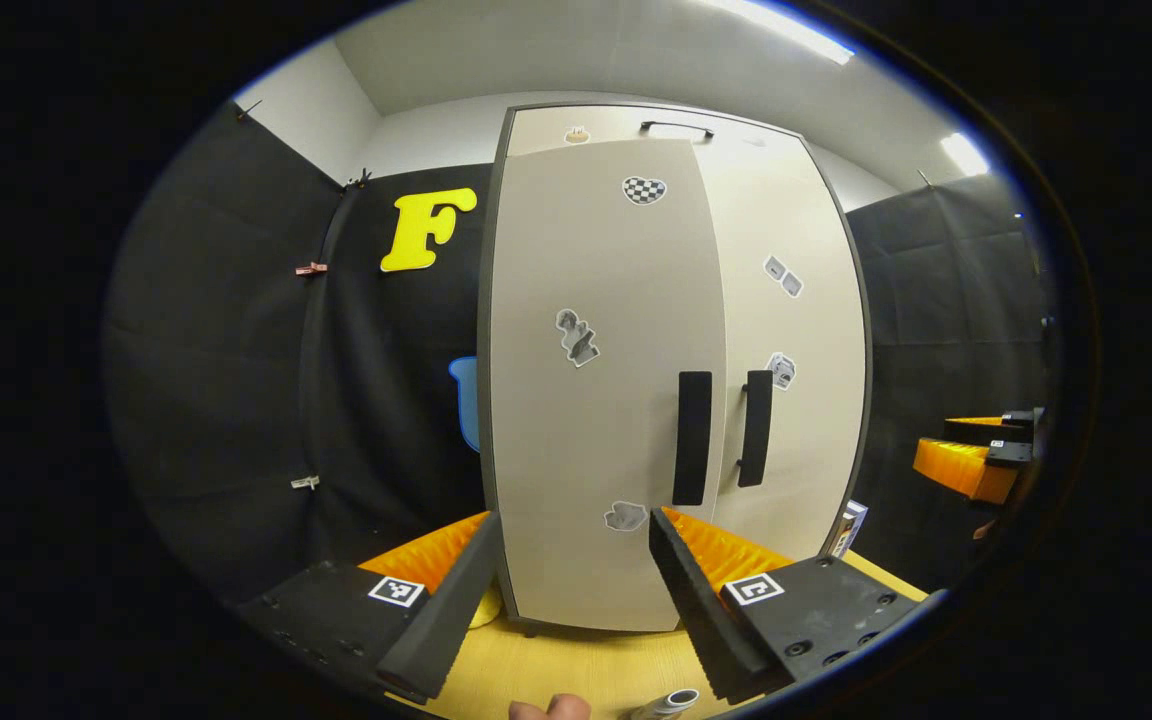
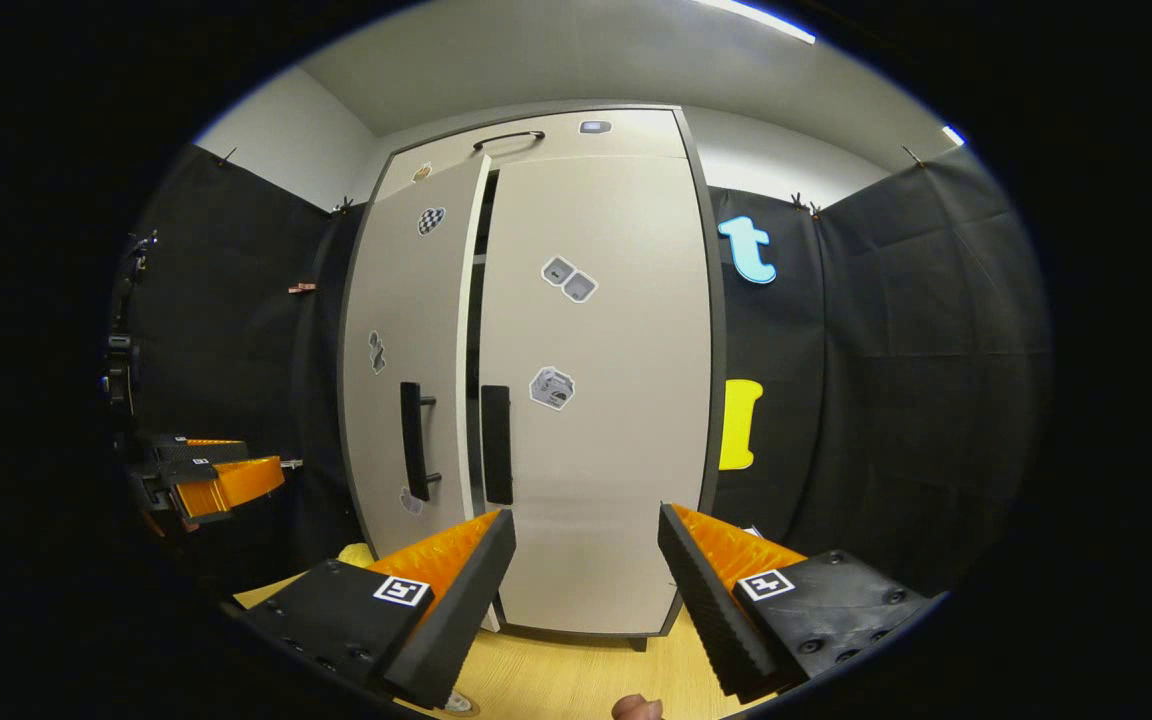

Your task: Grasp the bottle in the cabinet with the left hand and place it on the coaster, then close the right door with the right hand and the left door with the left hand.

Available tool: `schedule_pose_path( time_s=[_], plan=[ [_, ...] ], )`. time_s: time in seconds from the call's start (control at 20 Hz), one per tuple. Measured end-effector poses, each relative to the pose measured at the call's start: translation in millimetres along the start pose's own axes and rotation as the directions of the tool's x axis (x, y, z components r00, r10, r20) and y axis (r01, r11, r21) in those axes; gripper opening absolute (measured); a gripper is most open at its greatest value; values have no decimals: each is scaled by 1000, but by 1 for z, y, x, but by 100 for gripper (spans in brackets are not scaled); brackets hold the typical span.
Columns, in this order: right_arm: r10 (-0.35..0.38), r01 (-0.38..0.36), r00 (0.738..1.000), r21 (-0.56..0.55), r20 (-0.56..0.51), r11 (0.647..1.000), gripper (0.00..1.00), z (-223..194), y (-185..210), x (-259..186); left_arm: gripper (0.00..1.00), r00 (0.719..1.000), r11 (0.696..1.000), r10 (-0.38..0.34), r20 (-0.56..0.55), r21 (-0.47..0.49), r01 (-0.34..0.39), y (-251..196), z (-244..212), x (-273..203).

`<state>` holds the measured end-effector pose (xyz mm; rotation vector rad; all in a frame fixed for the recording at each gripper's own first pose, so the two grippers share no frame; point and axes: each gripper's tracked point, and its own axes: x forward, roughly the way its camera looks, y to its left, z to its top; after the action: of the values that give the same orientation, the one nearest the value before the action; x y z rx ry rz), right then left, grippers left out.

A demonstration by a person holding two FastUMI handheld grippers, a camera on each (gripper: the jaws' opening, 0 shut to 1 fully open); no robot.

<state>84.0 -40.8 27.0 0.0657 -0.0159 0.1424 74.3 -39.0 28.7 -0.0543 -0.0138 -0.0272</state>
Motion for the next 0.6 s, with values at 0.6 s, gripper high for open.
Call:
schedule_pose_path(
  time_s=[0.6],
  plan=[
    [13, -13, 1000, -7, 22, 1000, 96, 6, 25, -4, 94, 1000, 1000, 19, 9, -5, -19, 27, 3, -26]
  ],
)
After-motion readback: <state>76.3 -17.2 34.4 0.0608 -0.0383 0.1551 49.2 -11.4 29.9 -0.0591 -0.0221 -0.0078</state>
